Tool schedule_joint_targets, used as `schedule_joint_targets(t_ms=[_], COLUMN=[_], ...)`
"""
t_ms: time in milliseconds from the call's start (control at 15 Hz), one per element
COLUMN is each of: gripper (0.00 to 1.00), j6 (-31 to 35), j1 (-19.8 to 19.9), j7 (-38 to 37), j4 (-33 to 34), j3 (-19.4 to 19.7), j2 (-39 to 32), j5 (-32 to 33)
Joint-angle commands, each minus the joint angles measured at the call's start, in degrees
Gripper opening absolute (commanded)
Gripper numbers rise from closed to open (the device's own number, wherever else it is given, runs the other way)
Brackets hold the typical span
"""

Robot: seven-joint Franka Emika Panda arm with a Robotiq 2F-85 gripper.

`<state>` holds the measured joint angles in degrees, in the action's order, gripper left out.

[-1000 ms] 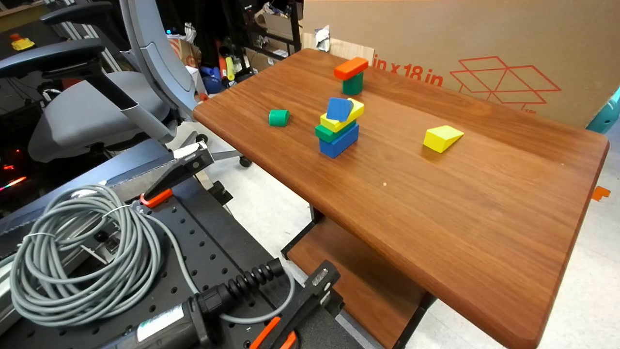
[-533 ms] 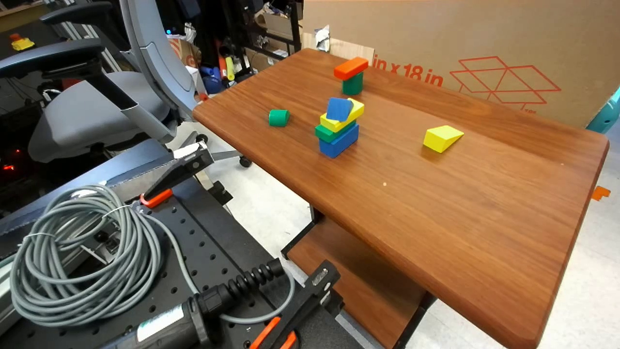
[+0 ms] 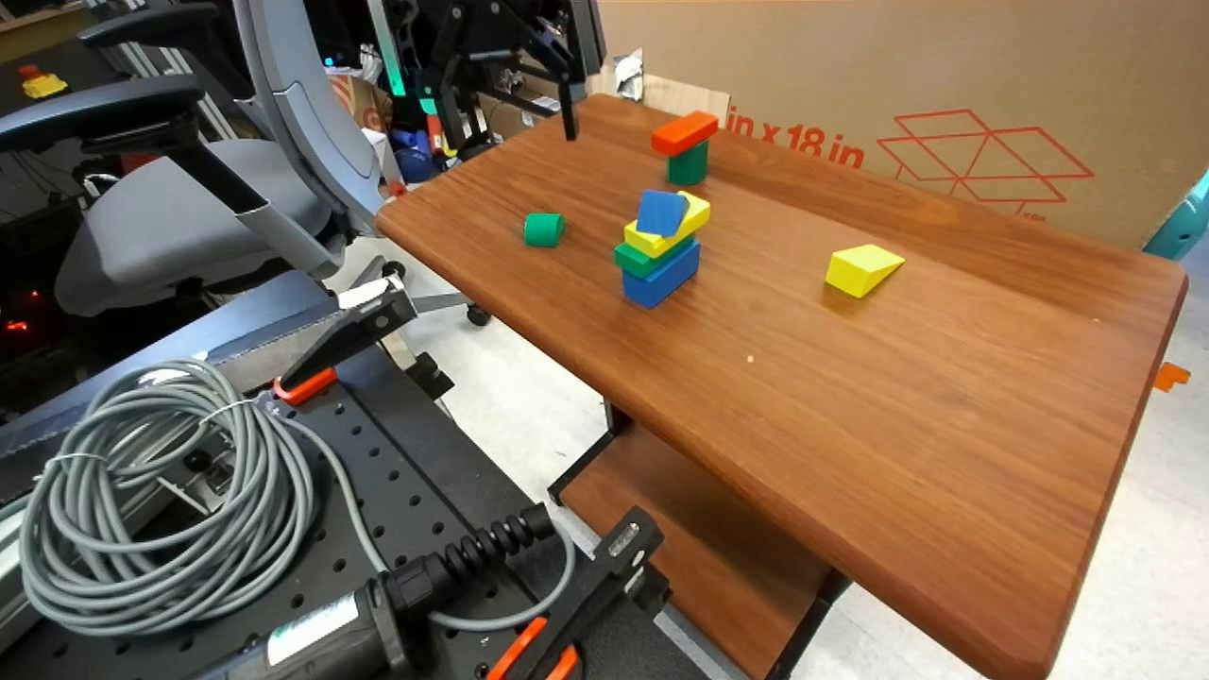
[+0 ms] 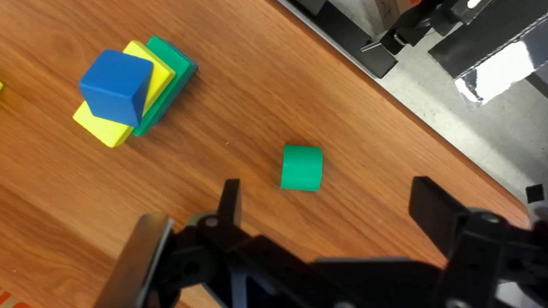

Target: Put the green block on the table on top of the orange block

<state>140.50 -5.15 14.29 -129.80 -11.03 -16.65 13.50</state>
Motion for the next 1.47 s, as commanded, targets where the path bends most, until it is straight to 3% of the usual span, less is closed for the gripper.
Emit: schedule_joint_targets(t_ms=[0, 1133, 1267, 1400], gripper=[1.0, 1.0, 0.72, 0.57], j6=[-1.34, 4.66, 5.11, 5.3], j1=[-0.88, -1.91, -2.17, -2.33], j7=[2.79, -6.29, -7.73, -8.45], j4=[4.55, 11.23, 11.08, 10.6], j3=[1.22, 3.14, 3.2, 3.08], j2=[-5.97, -17.36, -17.82, -17.32], j5=[0.23, -1.84, -1.79, -1.71])
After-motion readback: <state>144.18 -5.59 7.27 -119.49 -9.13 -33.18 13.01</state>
